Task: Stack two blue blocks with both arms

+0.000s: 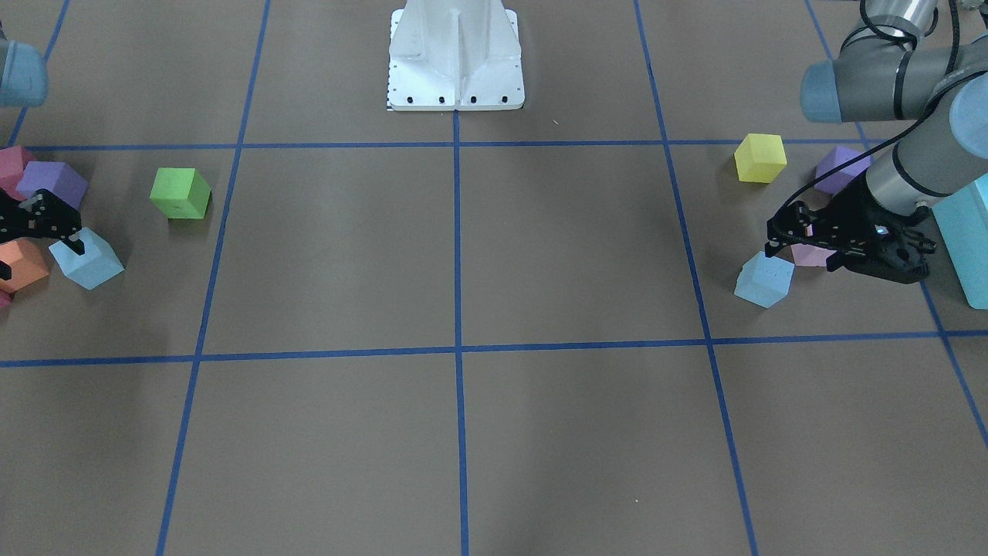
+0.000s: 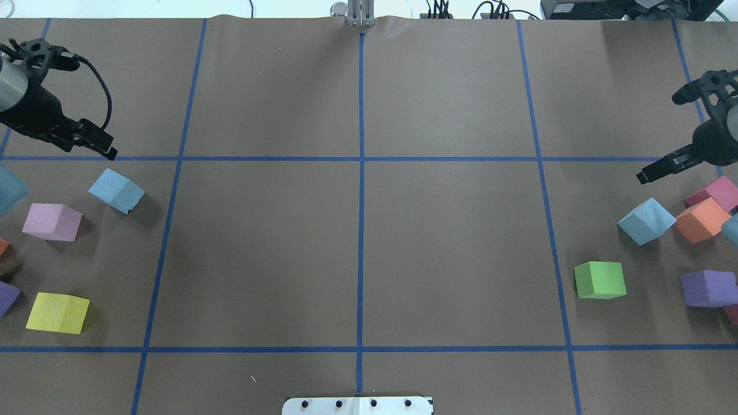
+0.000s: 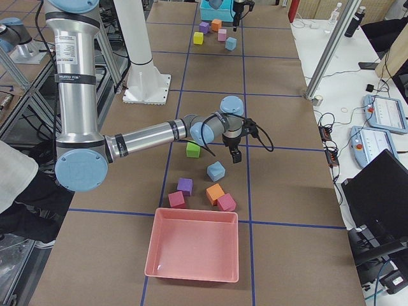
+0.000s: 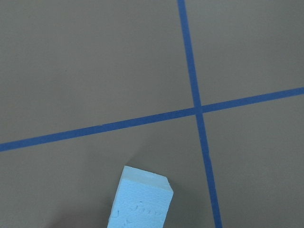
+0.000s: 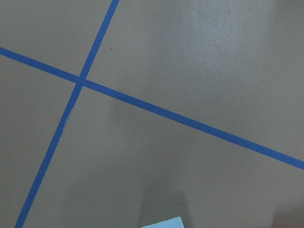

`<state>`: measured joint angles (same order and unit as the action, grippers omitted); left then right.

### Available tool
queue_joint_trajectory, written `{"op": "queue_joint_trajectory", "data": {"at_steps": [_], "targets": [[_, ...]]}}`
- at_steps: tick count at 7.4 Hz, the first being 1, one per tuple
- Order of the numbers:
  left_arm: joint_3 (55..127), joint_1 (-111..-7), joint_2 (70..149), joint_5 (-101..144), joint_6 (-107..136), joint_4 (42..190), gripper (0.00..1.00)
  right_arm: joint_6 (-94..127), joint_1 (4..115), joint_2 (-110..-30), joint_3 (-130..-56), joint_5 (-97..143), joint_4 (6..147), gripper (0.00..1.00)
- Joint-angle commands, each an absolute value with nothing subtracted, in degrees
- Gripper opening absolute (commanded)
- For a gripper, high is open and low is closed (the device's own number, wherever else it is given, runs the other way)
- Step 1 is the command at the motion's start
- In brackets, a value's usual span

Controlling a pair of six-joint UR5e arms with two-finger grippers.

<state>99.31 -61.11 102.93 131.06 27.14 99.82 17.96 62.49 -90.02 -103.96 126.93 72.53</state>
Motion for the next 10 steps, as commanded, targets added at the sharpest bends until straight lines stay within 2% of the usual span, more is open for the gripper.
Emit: {"op": "queue_joint_trajectory", "data": {"at_steps": [1, 4, 10], "targets": [[98.97, -58.29, 102.39, 125.27, 26.46, 101.95, 0.98, 18.19, 60.48, -94.45, -103.28, 126.56, 64.23, 0.99], [97.13, -56.61, 100.12, 125.07, 26.37, 106.15, 0.98, 18.28, 58.02, -95.36, -103.1, 125.08, 62.14, 0.99], [93.96, -54.14, 100.63, 125.16, 27.77, 107.58, 0.98, 15.92, 55.63, -96.41, -103.01, 123.13, 61.35, 0.99]]}}
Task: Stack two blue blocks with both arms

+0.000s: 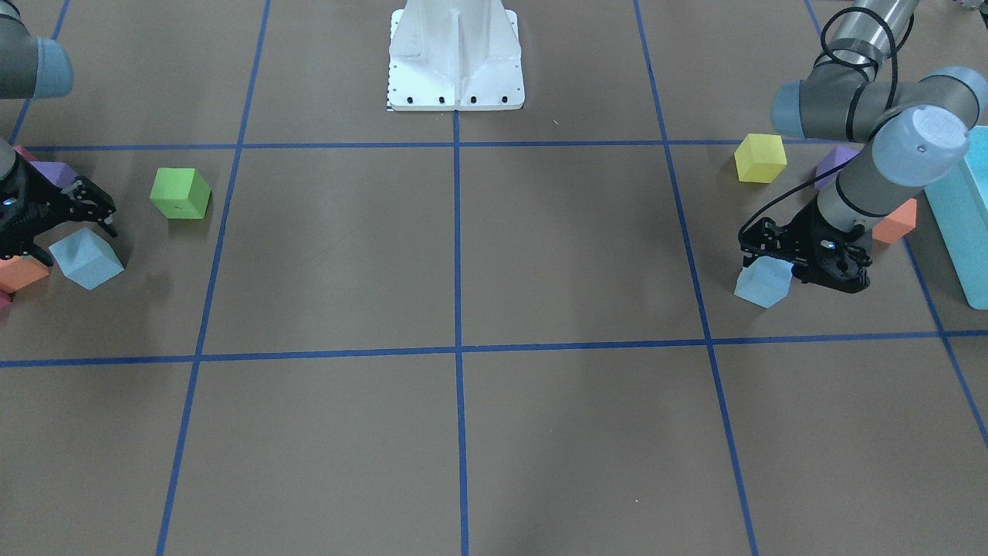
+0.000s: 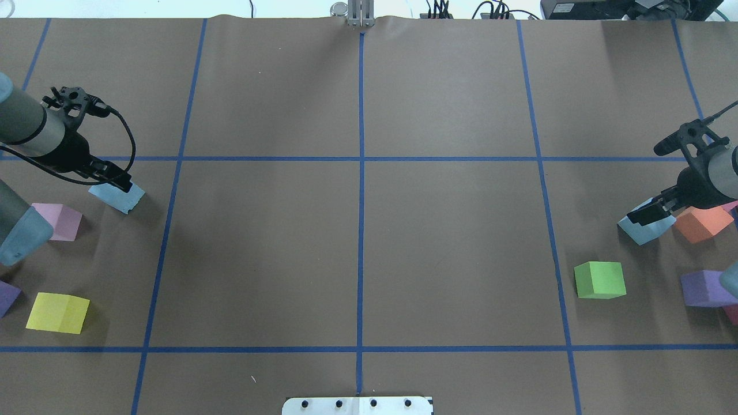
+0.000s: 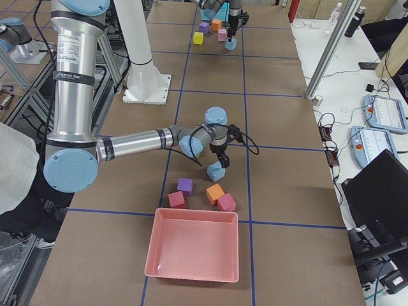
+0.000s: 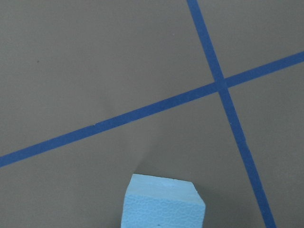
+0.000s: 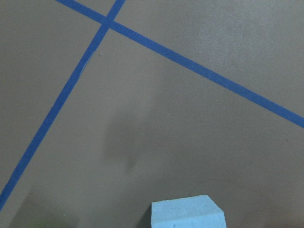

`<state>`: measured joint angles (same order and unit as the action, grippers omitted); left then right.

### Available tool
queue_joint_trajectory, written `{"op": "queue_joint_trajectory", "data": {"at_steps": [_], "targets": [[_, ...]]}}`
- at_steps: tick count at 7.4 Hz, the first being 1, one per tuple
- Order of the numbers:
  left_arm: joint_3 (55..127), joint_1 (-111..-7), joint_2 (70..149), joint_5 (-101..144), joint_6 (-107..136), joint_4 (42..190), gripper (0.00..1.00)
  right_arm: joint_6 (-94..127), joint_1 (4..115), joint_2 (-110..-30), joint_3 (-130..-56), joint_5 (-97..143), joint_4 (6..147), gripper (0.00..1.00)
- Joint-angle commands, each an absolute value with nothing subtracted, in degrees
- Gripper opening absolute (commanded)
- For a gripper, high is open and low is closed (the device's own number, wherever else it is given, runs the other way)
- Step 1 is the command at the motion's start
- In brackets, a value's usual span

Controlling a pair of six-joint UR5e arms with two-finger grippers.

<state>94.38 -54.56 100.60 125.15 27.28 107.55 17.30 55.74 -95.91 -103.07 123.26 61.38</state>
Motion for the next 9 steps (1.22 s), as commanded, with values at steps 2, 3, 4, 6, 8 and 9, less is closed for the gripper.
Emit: {"op": "queue_joint_trajectory", "data": {"at_steps": [2, 3, 4, 6, 8, 9], "targets": [[93.17, -53.18, 100.72, 122.88, 27.86, 107.67, 0.98, 13.46, 55.63, -96.86, -101.96, 123.22, 61.26, 0.98], [93.16, -53.17, 100.81, 122.87, 27.86, 107.67, 0.98, 13.19, 55.63, -96.68, -101.52, 123.22, 61.17, 0.98], [92.99, -53.17, 100.81, 122.87, 27.86, 107.67, 0.98, 12.84, 55.63, -96.51, -100.99, 123.22, 61.08, 0.98], [92.03, -53.09, 100.98, 122.87, 27.86, 108.19, 0.98, 12.66, 55.46, -95.89, -99.41, 123.22, 60.82, 0.98], [90.79, -52.82, 100.99, 122.87, 27.86, 109.77, 0.98, 13.18, 55.46, -95.36, -99.14, 123.22, 60.82, 0.98], [90.7, -52.82, 101.07, 122.87, 27.86, 109.78, 0.98, 13.1, 55.46, -95.1, -98.36, 123.22, 60.82, 0.98]]}}
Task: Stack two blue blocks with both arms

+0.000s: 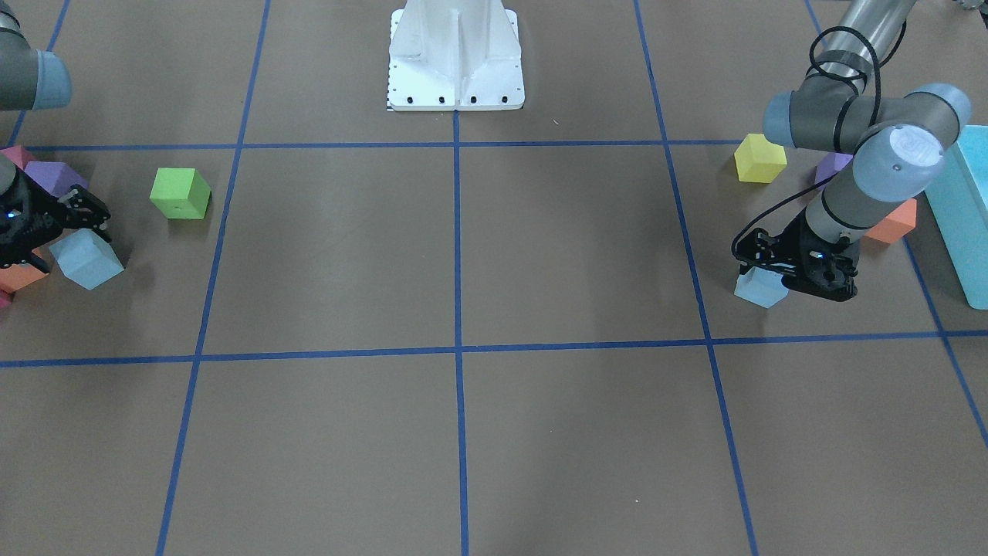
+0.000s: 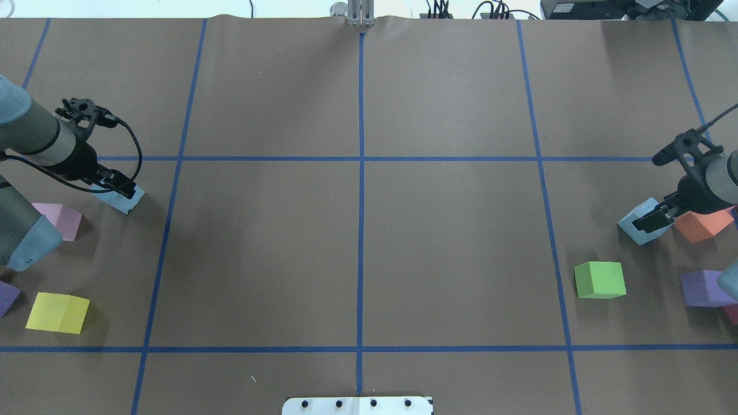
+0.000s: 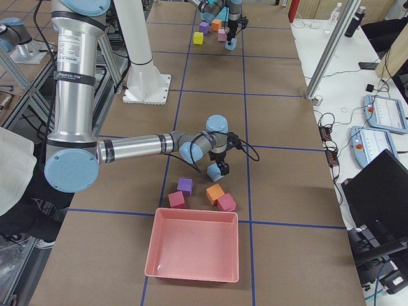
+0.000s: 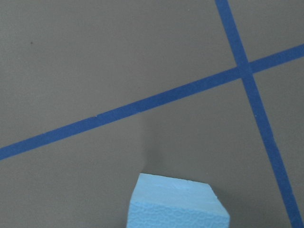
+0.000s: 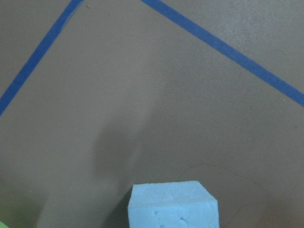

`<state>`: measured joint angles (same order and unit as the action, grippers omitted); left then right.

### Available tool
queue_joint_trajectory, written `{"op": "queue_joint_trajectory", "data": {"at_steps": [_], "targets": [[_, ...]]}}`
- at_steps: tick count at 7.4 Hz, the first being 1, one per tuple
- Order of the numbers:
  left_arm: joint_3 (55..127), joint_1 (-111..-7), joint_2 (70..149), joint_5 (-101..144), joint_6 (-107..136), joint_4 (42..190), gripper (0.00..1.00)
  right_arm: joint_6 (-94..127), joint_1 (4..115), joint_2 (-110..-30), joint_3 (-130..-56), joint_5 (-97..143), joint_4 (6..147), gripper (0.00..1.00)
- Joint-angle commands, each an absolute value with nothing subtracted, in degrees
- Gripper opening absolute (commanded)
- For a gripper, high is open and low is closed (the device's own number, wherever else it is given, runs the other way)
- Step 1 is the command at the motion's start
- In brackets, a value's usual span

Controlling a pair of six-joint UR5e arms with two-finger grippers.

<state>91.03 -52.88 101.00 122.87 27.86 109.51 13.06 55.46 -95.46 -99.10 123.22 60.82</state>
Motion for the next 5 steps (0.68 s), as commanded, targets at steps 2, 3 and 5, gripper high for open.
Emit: {"op": "queue_joint_trajectory", "data": {"at_steps": [2, 3, 5], "targets": [[90.44, -52.74, 101.07, 122.78, 27.77, 109.78, 0.98, 13.27, 55.28, -94.31, -97.56, 123.57, 60.91, 0.97], [90.09, -52.65, 101.16, 122.78, 27.77, 109.78, 0.98, 13.45, 55.2, -94.31, -97.65, 123.66, 60.82, 0.97], [89.65, -51.86, 102.48, 122.78, 28.56, 109.78, 0.93, 13.45, 54.93, -94.22, -97.56, 123.49, 60.91, 0.9]]}}
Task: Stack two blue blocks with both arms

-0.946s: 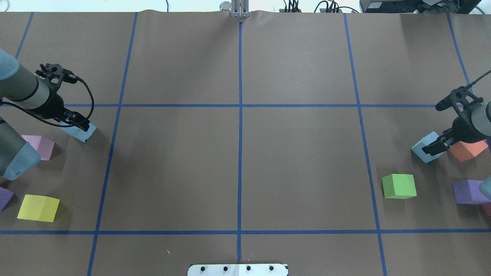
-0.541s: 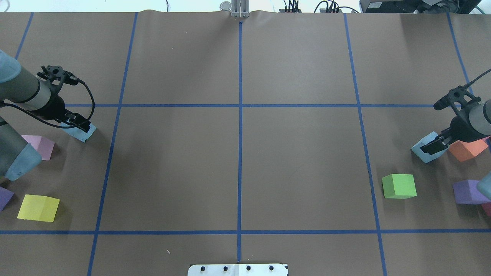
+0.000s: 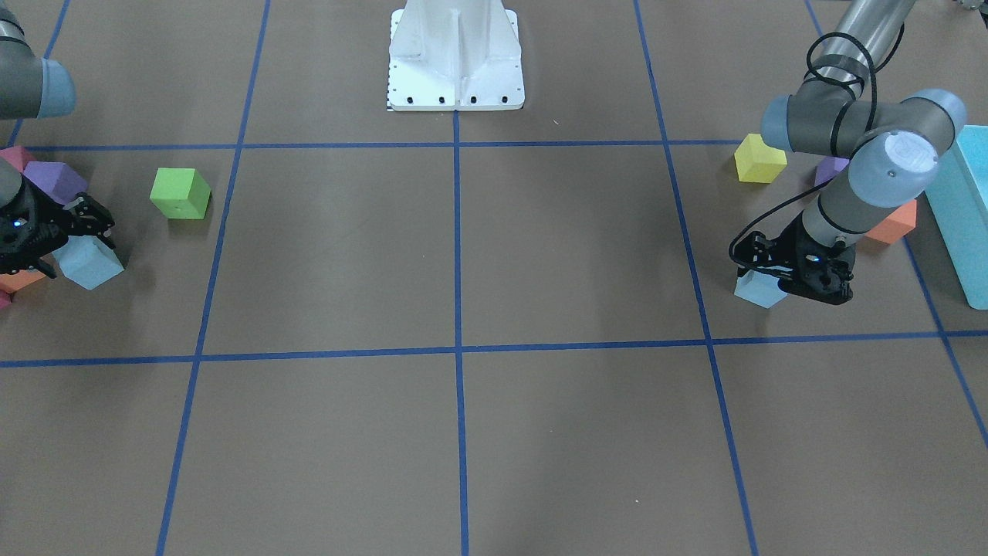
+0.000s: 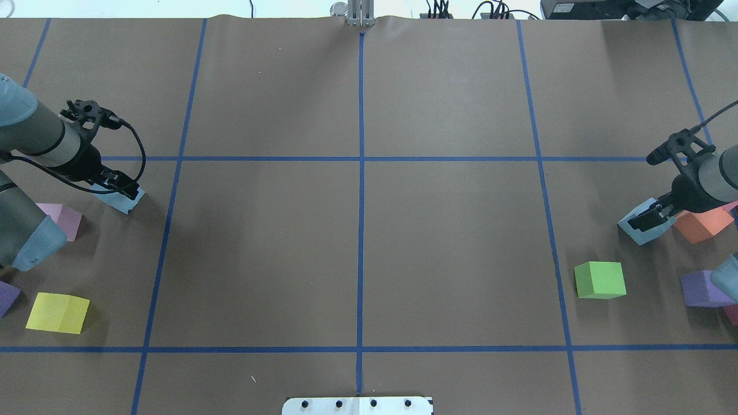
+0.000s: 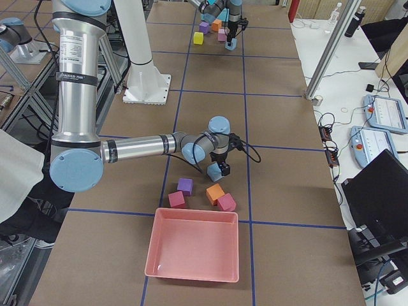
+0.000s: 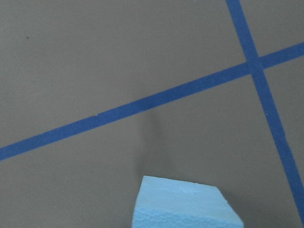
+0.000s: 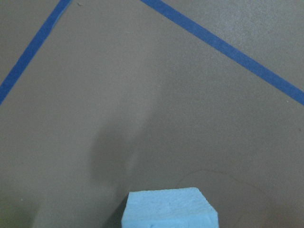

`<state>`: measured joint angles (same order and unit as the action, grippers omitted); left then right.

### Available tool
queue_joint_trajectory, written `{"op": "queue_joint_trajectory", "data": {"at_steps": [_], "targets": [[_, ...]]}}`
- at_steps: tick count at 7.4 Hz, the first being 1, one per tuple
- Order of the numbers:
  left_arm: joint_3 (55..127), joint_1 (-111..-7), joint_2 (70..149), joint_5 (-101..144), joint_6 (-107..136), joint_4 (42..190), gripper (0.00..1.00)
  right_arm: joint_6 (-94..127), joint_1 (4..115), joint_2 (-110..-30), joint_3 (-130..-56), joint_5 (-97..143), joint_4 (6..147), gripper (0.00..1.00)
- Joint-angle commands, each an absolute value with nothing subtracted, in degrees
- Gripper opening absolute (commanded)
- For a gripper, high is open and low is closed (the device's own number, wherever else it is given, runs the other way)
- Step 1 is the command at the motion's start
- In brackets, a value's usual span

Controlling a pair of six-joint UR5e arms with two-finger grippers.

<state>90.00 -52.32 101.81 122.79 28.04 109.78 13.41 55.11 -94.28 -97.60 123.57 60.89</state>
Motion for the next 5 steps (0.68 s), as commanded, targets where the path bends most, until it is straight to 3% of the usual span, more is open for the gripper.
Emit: {"op": "queue_joint_trajectory", "data": {"at_steps": [1, 2, 5], "targets": [[89.47, -51.59, 102.83, 122.78, 28.65, 109.69, 0.83, 13.45, 54.76, -94.22, -97.38, 123.4, 60.91, 0.85], [89.39, -51.59, 102.83, 122.87, 28.65, 109.77, 0.71, 13.36, 54.67, -93.87, -97.21, 123.49, 60.91, 0.79], [89.47, -51.59, 102.74, 122.87, 28.74, 109.78, 0.67, 12.75, 54.41, -93.17, -94.58, 123.31, 60.73, 0.78]]}}
